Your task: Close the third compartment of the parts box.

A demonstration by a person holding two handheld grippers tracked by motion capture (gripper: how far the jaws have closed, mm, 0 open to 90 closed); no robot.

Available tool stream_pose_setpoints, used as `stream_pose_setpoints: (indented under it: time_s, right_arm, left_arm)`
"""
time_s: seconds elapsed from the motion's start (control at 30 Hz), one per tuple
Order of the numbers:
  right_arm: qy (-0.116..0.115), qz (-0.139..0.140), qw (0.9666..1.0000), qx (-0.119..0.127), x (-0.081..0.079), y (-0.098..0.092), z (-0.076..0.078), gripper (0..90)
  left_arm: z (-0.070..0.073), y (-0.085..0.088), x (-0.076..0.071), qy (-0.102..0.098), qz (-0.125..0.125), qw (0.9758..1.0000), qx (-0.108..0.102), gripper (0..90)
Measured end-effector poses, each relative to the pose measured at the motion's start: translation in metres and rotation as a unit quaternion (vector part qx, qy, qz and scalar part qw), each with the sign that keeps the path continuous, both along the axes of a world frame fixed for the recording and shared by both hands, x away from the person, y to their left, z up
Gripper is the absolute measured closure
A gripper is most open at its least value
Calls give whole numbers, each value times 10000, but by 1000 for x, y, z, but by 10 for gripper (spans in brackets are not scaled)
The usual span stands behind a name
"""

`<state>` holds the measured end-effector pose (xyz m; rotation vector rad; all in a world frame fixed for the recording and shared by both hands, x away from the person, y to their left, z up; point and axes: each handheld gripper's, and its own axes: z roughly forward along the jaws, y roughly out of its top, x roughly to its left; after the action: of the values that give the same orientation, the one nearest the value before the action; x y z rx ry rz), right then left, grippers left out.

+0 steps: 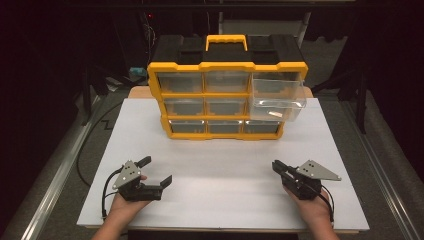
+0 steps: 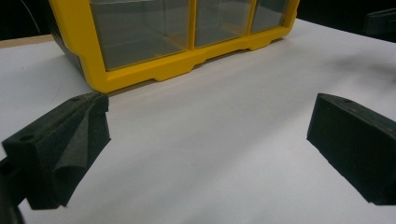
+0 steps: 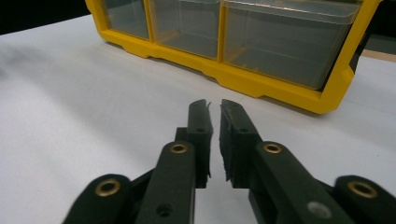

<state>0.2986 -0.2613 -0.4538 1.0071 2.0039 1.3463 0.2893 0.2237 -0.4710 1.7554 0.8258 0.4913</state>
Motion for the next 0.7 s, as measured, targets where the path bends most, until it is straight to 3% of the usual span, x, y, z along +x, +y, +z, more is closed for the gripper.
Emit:
stream_pose_setpoints:
  time_s: [0.07,0.7]
  right_arm:
    - [-15,24,10000,-20,0,0,0,900]
    - [-222,126,9996,-86,7,28,13,900]
  left_arm:
    - [0,0,0,0,-4,10000,-1,5]
    - [0,-1,0,-25,-53,10000,-49,4]
